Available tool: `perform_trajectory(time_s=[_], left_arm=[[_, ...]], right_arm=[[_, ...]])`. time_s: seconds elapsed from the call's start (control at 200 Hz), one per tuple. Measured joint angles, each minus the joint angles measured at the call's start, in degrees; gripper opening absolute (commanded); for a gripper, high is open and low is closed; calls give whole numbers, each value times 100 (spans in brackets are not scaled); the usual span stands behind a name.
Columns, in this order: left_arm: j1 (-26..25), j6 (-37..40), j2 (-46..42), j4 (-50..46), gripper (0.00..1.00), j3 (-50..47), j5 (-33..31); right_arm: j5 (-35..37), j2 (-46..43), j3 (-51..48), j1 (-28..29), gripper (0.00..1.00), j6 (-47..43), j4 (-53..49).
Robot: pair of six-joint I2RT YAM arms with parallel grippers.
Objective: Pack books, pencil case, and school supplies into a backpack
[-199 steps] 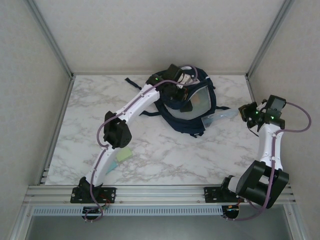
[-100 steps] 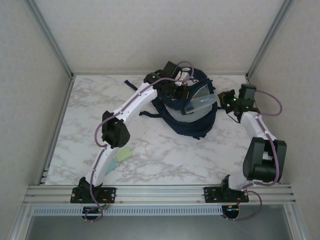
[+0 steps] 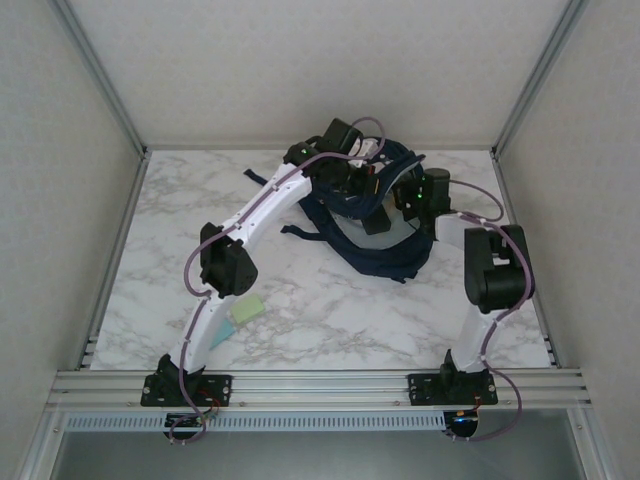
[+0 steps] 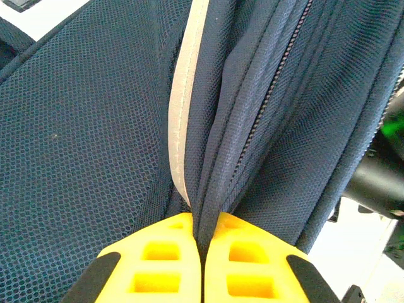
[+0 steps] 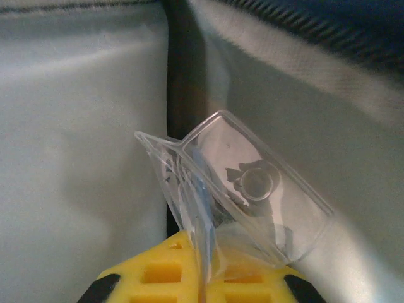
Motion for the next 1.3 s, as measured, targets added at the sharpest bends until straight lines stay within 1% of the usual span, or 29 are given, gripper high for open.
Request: perform_trajectory(time_s=[0.07,0.19,0.235,0.27,0.34,0.435,0.611,0.641,0.691,0.746,0.776,0.811,0.886,0.971,1.061,1.166,1.301], left_arm=[[2,0,-17,2,0,0,-9],[31,-20,-59,7,0,-17,-63],[46,-42,-76,22,0,-48,-70],[70,-72,-92,52,0,-76,-70],[101,-153,-127,116,0,-166,-68],[133,-214,-138,188,0,-219,-66],[140,-280,-138,223,0,-240,-68],[140,-280,-138,223,8,-240,-68],[140,-297,-138,223,24,-240,-68],[140,-293,-138,245,49,-251,-68],[142,-326,-144,264,58,-256,-63],[142,-343,-173,306,64,-299,-66],[164,-433,-365,439,72,-599,-48],[247,-551,-748,704,75,-1182,-39],[470,-691,-1231,1104,75,-1930,-46],[933,-929,-1639,1602,75,-2673,-76],[1572,-1370,-1707,2260,74,-3357,-140]], right_arm=[[13,221,192,83,28,144,111],[-50,398,315,94,59,201,74],[-57,382,315,87,67,197,-44],[-59,350,315,87,71,138,-155],[-44,157,293,85,76,-48,-584],[-37,-350,271,44,79,-474,-1390],[63,-1445,280,-144,79,-1545,-2903],[109,-1593,282,-170,79,-1720,-3143],[184,-1847,282,-203,79,-2052,-3563],[260,-2114,280,-205,79,-2378,-4017],[302,-2284,267,-201,79,-2566,-4262],[341,-2455,243,-195,79,-2728,-4494],[472,-2889,153,-168,79,-3036,-5007],[579,-3344,13,-111,79,-3226,-5372],[623,-3755,-186,-28,79,-3287,-5563],[616,-3991,-470,61,80,-3281,-5576],[588,-3971,-813,173,80,-3237,-5442]])
